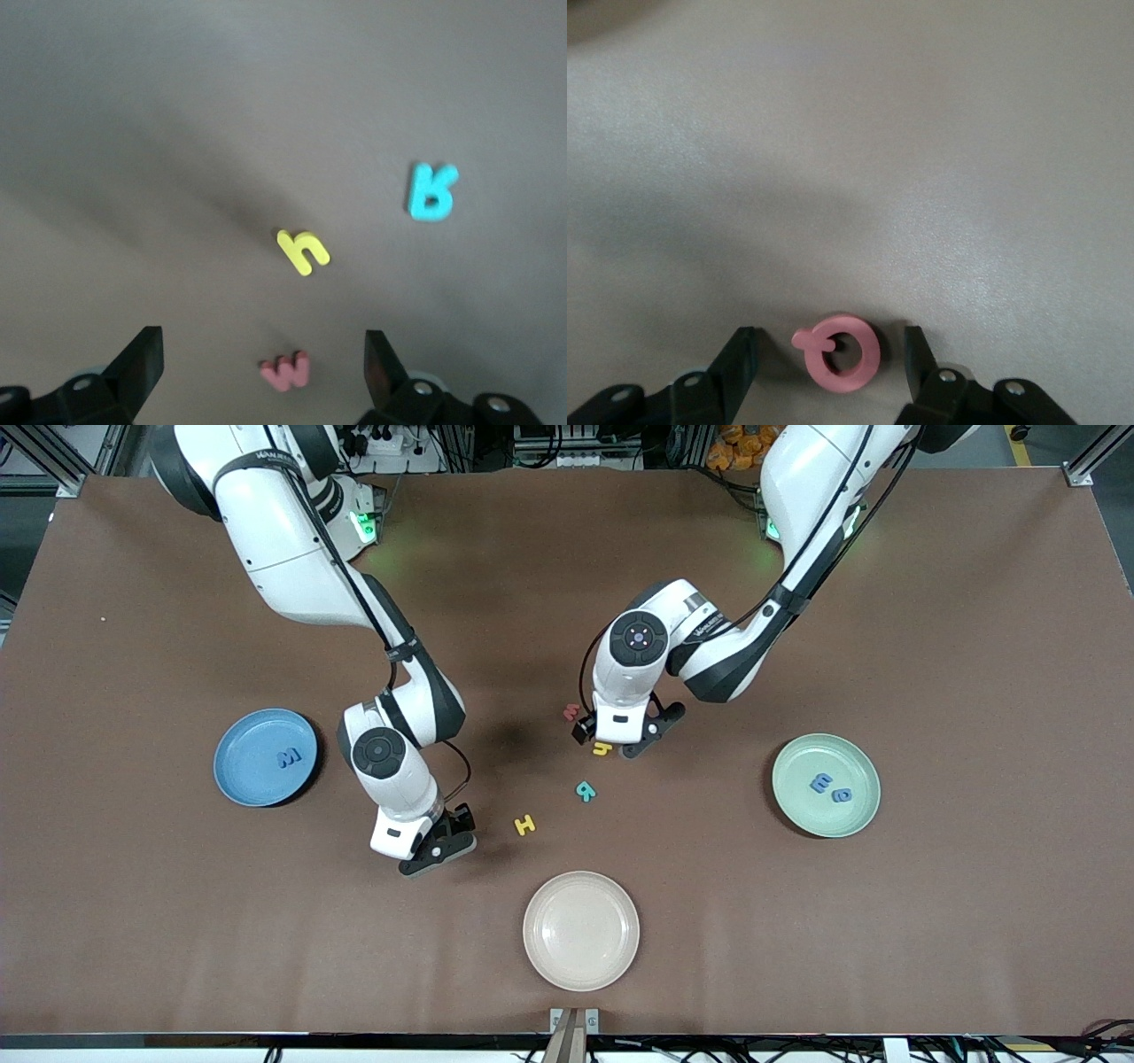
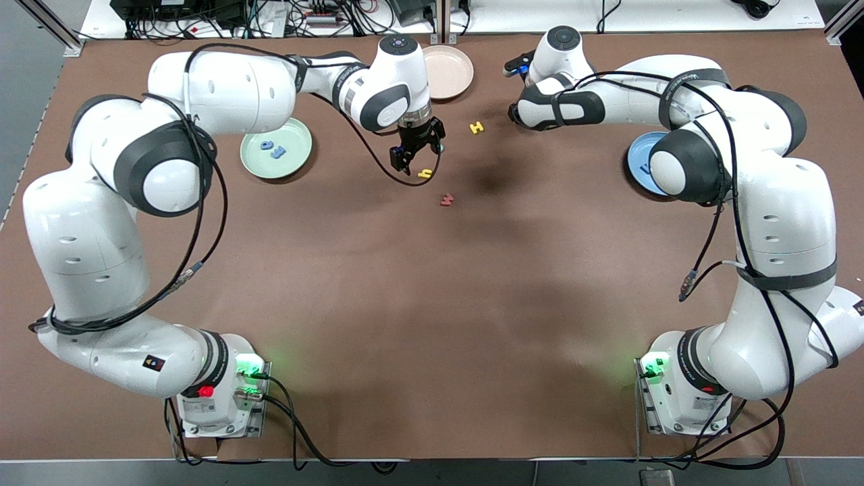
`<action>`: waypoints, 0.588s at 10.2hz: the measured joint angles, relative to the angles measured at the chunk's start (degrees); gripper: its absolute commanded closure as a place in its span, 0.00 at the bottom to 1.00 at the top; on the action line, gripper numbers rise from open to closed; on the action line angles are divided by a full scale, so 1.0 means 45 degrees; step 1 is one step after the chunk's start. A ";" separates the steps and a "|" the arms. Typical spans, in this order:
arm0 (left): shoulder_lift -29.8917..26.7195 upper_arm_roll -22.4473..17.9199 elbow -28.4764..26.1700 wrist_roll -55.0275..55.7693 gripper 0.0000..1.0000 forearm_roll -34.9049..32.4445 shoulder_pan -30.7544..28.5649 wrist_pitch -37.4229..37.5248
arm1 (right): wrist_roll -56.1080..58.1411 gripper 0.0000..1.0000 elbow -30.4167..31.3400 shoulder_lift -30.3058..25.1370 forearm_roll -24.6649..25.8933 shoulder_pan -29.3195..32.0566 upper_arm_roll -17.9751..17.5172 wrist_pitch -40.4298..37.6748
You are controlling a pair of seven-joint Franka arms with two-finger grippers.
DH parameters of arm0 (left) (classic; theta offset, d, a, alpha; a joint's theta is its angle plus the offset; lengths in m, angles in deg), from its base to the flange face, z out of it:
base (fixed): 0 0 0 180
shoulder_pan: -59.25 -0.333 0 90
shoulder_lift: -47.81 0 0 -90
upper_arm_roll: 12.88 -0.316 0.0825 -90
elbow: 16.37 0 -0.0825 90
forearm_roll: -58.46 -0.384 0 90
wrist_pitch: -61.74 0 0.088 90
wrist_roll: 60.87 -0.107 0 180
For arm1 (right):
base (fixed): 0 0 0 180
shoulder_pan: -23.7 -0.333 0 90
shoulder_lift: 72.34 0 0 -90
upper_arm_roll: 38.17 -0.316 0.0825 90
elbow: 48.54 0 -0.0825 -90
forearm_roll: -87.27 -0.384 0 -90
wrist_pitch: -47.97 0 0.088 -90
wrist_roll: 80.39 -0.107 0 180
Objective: Sort uppercase to blue plate, lowercase to green plate
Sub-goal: 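Grasp the pink Q with the right gripper while the left gripper reaches h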
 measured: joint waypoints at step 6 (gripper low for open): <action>0.0826 -0.0158 0.1005 0.4223 0.00 -0.0559 -0.0090 0.0009 | 0.0162 0.57 -0.0003 -0.0010 -0.0016 -0.0022 -0.0087 -0.0013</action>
